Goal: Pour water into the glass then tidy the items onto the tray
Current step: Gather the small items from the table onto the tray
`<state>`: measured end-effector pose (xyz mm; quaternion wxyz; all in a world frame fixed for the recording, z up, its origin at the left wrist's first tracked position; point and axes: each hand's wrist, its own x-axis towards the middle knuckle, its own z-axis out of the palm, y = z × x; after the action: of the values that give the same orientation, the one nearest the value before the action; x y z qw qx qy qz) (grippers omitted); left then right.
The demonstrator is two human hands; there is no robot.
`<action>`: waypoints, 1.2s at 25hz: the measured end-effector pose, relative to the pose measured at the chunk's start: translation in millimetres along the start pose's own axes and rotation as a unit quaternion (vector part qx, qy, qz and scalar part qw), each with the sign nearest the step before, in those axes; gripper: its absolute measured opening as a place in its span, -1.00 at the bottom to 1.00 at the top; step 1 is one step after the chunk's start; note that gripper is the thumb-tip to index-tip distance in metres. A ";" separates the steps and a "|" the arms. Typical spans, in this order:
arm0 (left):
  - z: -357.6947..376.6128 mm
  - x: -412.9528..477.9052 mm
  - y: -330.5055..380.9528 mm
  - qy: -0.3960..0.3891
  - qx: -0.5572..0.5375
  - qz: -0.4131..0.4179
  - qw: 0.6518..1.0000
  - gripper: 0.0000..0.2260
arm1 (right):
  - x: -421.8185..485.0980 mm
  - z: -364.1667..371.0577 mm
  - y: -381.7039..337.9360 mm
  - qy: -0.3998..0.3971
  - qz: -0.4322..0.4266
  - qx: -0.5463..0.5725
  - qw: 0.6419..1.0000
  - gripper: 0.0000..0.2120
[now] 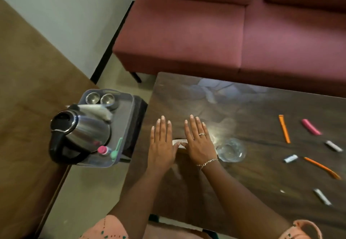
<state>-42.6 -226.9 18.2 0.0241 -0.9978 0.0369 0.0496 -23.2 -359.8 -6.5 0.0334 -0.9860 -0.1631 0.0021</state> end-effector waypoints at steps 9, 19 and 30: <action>-21.1 13.0 196.9 0.008 -0.060 0.136 0.989 -0.35 | -101.7 -37.4 181.2 -0.017 0.172 -0.047 0.984 -0.28; 10.6 26.7 319.5 -0.067 -0.019 0.298 0.952 -0.31 | -195.0 -5.9 305.5 -0.041 0.334 0.099 0.936 -0.39; 58.8 40.6 438.9 -0.116 0.016 0.505 0.855 -0.59 | -300.4 23.6 471.5 -0.082 0.581 0.154 0.795 -0.64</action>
<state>-41.4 -663.9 -63.8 0.0158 -0.8286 0.5333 0.1695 -156.3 -900.3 -63.5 0.1637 -0.8735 0.4405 0.1267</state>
